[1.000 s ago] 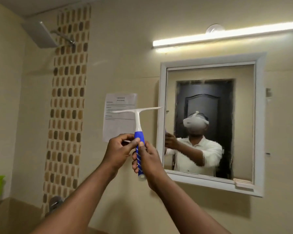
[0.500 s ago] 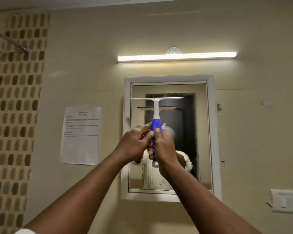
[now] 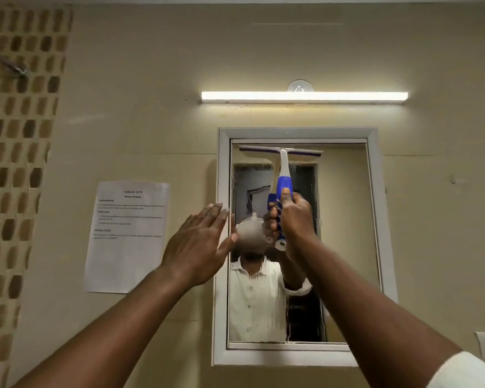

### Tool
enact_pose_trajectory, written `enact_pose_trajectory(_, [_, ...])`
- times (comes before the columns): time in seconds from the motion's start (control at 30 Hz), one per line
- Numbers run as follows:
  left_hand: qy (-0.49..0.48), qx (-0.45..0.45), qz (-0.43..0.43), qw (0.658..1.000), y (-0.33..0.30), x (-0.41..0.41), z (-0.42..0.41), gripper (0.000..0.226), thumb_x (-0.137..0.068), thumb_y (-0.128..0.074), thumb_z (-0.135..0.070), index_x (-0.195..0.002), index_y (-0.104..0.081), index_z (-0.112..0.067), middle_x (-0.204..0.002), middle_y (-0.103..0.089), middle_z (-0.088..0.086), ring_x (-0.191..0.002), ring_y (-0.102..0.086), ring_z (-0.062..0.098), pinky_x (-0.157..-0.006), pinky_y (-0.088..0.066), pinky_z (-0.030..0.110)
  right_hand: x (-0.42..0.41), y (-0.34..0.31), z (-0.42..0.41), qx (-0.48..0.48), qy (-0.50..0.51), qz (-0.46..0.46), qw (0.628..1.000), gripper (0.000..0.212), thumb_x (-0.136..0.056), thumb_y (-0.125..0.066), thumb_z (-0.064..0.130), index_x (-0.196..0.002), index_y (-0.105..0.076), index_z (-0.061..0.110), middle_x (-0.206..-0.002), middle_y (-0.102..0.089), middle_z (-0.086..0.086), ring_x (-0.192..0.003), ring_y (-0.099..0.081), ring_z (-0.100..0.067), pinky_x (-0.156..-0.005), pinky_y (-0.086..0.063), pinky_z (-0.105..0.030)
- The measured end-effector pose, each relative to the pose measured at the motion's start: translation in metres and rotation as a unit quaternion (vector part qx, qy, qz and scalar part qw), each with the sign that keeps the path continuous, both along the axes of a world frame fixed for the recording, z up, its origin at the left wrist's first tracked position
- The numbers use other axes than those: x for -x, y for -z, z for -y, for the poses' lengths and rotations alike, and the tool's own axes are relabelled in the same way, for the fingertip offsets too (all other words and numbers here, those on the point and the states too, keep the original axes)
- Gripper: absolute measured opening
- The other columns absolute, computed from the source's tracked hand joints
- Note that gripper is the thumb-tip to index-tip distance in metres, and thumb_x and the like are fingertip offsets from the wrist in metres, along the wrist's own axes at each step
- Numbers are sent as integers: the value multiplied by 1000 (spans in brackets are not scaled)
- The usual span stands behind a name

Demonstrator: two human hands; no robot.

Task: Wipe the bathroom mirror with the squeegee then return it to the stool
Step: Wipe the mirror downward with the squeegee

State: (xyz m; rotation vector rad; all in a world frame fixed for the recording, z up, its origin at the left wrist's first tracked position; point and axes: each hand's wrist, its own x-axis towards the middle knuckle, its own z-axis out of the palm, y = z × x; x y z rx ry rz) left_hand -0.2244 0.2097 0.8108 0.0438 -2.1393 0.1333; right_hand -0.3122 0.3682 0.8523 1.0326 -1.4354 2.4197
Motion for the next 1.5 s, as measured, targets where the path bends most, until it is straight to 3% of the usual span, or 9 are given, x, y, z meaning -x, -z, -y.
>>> enact_pose_trajectory(0.37, [14, 6, -14, 1000, 15, 7, 40, 63, -95, -22, -53, -149, -5, -27, -159, 1, -10, -145, 0, 5, -114, -1, 25, 11, -5, 19, -7, -12, -11, 1000, 39, -99, -40, 34, -128, -42, 8, -61, -48, -1, -43, -45, -12, -48, -40, -26])
enact_pose_trajectory(0.57, [11, -11, -14, 1000, 17, 4, 35, 63, -95, -23, -52, -149, -5, -25, -159, 2, -9, -145, 1, 6, -115, -1, 27, 4, -11, 10, -27, -29, -8, 999, 24, -99, -39, 34, -103, -48, 12, -61, -49, -3, -38, -47, -10, -38, -44, -23])
enact_pose_trajectory(0.73, [12, -16, -12, 1000, 20, 0, 26, 62, -96, -23, -51, -149, -4, -26, -159, 2, -9, -145, 1, 5, -115, 0, 26, -3, -17, 1, -40, -47, 11, 998, 33, -99, -41, 35, -105, -51, 4, -60, -48, -2, -39, -46, -10, -38, -43, -22])
enact_pose_trajectory(1.5, [-38, -29, 27, 998, 48, -10, -5, 63, -96, -23, -51, -149, -6, -24, -160, -2, -4, -146, -2, 10, -113, -1, 27, -7, 40, -16, -103, -85, 64, 989, 29, -98, -42, 37, -99, -52, 10, -57, -50, 0, -35, -44, -7, -37, -40, -19])
